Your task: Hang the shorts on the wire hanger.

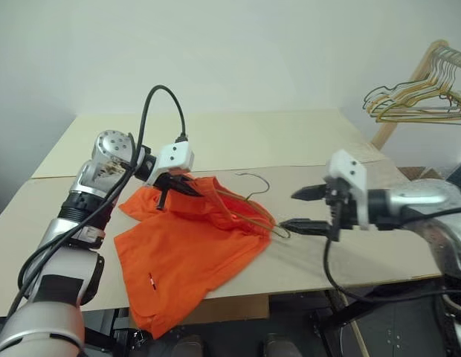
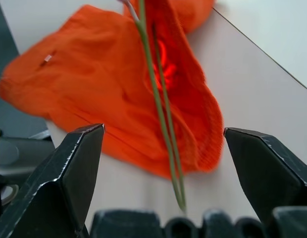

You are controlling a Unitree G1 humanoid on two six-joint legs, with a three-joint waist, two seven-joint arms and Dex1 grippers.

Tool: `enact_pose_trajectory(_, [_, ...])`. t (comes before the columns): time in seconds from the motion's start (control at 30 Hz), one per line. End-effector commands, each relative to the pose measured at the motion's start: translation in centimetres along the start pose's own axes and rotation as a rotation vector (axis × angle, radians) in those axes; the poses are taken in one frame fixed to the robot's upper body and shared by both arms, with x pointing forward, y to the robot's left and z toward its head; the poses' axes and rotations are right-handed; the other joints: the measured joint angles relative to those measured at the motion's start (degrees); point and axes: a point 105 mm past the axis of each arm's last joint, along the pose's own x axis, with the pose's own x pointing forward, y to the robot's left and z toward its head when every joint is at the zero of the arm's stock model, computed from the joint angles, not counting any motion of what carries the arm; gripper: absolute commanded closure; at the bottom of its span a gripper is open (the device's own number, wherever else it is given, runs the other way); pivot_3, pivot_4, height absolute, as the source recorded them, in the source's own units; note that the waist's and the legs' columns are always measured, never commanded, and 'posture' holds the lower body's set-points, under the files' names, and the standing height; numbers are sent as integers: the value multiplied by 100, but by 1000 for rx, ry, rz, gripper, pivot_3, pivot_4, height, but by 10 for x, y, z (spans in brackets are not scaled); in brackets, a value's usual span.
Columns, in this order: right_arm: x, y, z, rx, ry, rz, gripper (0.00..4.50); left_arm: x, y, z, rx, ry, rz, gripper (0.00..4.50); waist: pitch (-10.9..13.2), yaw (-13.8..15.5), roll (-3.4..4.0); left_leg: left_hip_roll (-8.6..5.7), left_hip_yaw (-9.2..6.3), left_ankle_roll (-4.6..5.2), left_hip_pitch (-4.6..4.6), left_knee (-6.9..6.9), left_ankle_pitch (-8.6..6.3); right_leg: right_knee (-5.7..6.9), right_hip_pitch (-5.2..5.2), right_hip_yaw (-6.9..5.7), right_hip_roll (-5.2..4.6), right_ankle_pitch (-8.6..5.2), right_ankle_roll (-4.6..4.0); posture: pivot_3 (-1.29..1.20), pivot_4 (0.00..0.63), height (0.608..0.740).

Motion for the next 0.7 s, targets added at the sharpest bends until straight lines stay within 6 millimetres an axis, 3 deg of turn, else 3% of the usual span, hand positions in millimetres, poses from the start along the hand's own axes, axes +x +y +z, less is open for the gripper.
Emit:
enact_pose_trajectory(0.03, [19, -1, -5, -41, 88, -26, 28, -8, 4, 11, 34, -10, 28, 4500, 0, 2, 0, 0, 0, 0, 0, 1, 0, 1, 0, 0, 0, 0, 0, 4, 0, 740])
enact_pose_trajectory(0.2, [37, -14, -15, -31, 150, -68, 28, -10, 3, 10, 30, -7, 33, 4500, 0, 4, 0, -1, 1, 0, -5, 6, 0, 1, -3, 0, -2, 1, 1, 19, 0, 740])
enact_pose_trajectory(0.3, [37, -18, -15, -38, 161, -73, 851, -11, 2, 9, 27, -7, 34, 4500, 0, 3, 0, -1, 1, 0, -8, 6, 0, 1, -6, 0, -1, 2, 2, 25, 0, 740])
enact_pose_trajectory(0.57, [34, -20, -11, -60, 162, -51, 3756, -12, -1, 7, 20, -4, 35, 4500, 0, 4, 0, 0, 0, 0, -6, 5, 0, 2, -5, -1, -1, 2, 2, 28, 0, 740])
enact_pose_trajectory(0.63, [33, -18, -7, -71, 150, -33, 4287, -12, -2, 7, 19, -5, 33, 4500, 0, 4, 0, 0, 0, 0, -6, 5, 0, 2, -5, -1, -1, 2, 2, 28, 0, 740])
enact_pose_trajectory(0.7, [33, -17, -4, -77, 139, -20, 4440, -11, -2, 7, 18, -7, 31, 4500, 0, 4, 0, 0, 0, 0, -6, 5, 0, 1, -5, -1, -1, 2, 2, 29, 0, 740])
